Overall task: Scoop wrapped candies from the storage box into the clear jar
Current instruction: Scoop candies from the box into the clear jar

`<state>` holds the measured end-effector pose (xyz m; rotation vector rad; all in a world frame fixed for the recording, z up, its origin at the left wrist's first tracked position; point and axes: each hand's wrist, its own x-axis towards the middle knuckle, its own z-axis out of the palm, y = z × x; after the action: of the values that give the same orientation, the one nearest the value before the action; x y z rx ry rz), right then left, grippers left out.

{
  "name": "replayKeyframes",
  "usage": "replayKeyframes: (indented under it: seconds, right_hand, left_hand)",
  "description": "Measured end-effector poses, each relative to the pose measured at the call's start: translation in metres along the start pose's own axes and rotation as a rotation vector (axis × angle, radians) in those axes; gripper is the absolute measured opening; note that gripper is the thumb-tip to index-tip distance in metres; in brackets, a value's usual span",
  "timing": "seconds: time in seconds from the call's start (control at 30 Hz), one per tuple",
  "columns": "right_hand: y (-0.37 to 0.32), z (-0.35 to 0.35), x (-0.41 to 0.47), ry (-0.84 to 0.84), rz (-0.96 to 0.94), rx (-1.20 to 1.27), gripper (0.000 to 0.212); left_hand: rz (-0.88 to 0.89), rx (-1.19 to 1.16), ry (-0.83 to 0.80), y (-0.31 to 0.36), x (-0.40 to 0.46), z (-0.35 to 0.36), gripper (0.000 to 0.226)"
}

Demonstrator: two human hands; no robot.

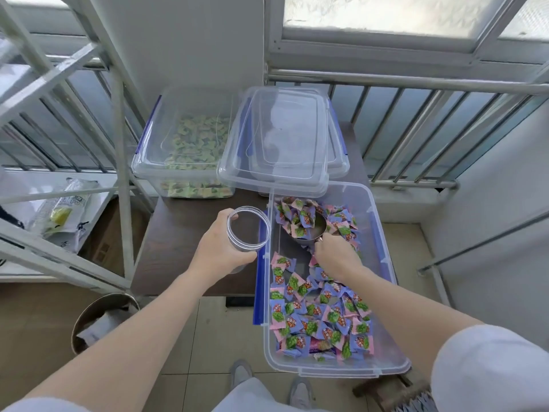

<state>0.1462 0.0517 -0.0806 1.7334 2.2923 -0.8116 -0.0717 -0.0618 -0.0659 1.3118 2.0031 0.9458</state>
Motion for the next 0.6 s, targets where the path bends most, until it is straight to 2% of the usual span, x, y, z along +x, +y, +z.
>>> replayKeyframes:
  seconds: [0.1,0.17,0.27,0.37,0.47,0.6]
  right_hand:
    - [0.022,0.006,-0.017,0.106,-0.097,0.072,0.025]
    - [0.038,0.009,-0.029,0.118,-0.150,0.144,0.021]
    - [0.051,0.008,-0.054,0.138,-0.182,0.253,0.031]
    - [0.063,-0.004,-0.075,0.171,-0.220,0.296,0.034]
    - [0.063,-0.037,-0.082,0.192,-0.280,0.255,0.032]
    - [0.041,-0.097,-0.077,0.126,-0.422,0.064,0.031]
  left_hand:
    - [0.021,0.030,0.019,0.002,0.001,-0.007,0.075]
    - [0.033,0.053,0.011,0.002,0.001,-0.011,0.077]
    - [0.053,0.097,-0.026,0.005,-0.002,-0.013,0.080]
    - [0.089,0.121,-0.073,0.014,-0.006,-0.016,0.072]
    - [0.115,0.120,-0.125,0.025,-0.004,-0.017,0.069]
    - [0.138,0.143,-0.174,0.032,0.005,-0.018,0.074]
